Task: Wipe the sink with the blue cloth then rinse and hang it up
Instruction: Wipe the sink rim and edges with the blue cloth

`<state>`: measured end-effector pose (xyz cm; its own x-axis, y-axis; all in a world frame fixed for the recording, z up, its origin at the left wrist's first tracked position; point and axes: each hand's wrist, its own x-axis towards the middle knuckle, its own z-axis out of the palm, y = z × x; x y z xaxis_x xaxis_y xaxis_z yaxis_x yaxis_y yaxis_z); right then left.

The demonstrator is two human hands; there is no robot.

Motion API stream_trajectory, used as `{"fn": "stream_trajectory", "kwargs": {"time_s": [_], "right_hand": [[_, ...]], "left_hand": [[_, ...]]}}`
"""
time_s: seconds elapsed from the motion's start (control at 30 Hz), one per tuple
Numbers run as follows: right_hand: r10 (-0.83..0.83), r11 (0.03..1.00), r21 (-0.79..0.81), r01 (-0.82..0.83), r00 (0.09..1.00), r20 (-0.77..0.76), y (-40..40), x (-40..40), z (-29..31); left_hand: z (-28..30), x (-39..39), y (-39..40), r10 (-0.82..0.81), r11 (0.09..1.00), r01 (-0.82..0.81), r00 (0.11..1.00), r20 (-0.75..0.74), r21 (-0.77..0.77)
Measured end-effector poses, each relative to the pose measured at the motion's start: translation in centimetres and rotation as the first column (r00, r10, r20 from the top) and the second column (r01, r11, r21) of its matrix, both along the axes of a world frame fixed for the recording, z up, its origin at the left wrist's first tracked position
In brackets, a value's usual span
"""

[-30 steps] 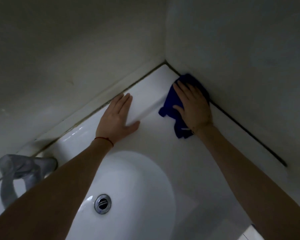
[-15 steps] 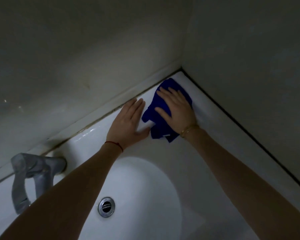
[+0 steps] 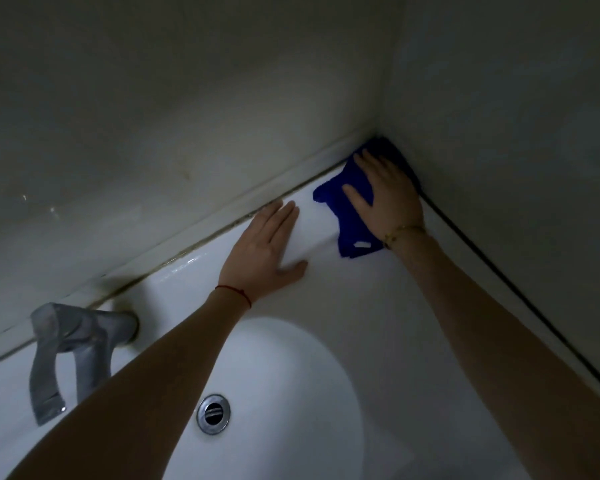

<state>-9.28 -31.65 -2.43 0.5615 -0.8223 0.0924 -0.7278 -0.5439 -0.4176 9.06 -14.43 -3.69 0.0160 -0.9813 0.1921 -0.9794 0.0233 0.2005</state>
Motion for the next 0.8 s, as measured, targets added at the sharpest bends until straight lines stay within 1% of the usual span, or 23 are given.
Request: {"fn": "stream_trajectory", "kwargs": {"time_s": [0.03,0.07,0.1,0.2,0.23,0.27,0.33,0.4,0.53,0.63,0.7,0.8], "right_hand": [[-0.056,0.998,-0.002,0.056,0.998,0.002,0.4,0.6,0.0],[-0.062,0.998,-0.012,0.063,0.998,0.007,1.3,1.1,0.0],[-0.015,1.0,-0.016,0.015,1.0,0.009,2.3,1.4,-0.2],[0.235,0.971,-0.026,-0.236,0.971,-0.051,2.9,0.1,-0.3],[0.26,0.965,-0.028,-0.263,0.963,-0.07,1.9,-0.6,-0.2],[0.247,0.968,-0.019,-0.249,0.966,-0.081,1.0,-1.1,0.1],[0.165,0.986,0.018,-0.164,0.981,-0.099,-0.3,-2.0,0.4],[0.114,0.993,0.021,-0.113,0.987,-0.113,0.0,-2.3,0.5],[0.047,0.999,0.002,-0.047,0.988,-0.149,3.5,-5.1,0.6],[-0.019,0.998,-0.065,0.009,0.988,-0.153,6.4,-8.6,0.2],[-0.042,0.996,-0.08,0.03,0.987,-0.153,7.1,-9.6,0.0],[-0.035,0.997,-0.076,0.022,0.984,-0.176,5.7,-7.7,-0.1]], "left_hand": [[0.0,0.0,0.0,0.003,1.0,-0.003,1.0,0.001,0.006],[0.1,0.1,-0.1,0.0,1.0,0.0,1.0,0.0,0.01],[0.1,0.0,-0.1,-0.002,1.0,0.002,1.0,-0.003,0.011],[0.1,0.0,-0.1,-0.004,1.0,0.004,1.0,0.011,0.017],[0.1,0.0,-0.1,-0.004,1.0,0.004,1.0,0.01,0.018],[0.0,0.1,-0.1,-0.002,1.0,0.001,1.0,0.004,0.02],[0.0,0.1,0.0,0.002,0.999,-0.002,1.0,-0.007,0.034],[0.0,0.1,0.0,0.001,1.0,-0.001,1.0,-0.006,0.025],[0.0,0.1,0.0,-0.01,1.0,0.01,1.0,-0.018,-0.002],[0.0,0.1,-0.1,-0.02,0.999,0.019,1.0,-0.024,-0.027],[-0.1,0.1,-0.1,-0.025,0.999,0.024,0.999,-0.025,-0.029],[-0.2,0.1,-0.2,-0.026,0.999,0.025,1.0,-0.016,-0.037]]}}
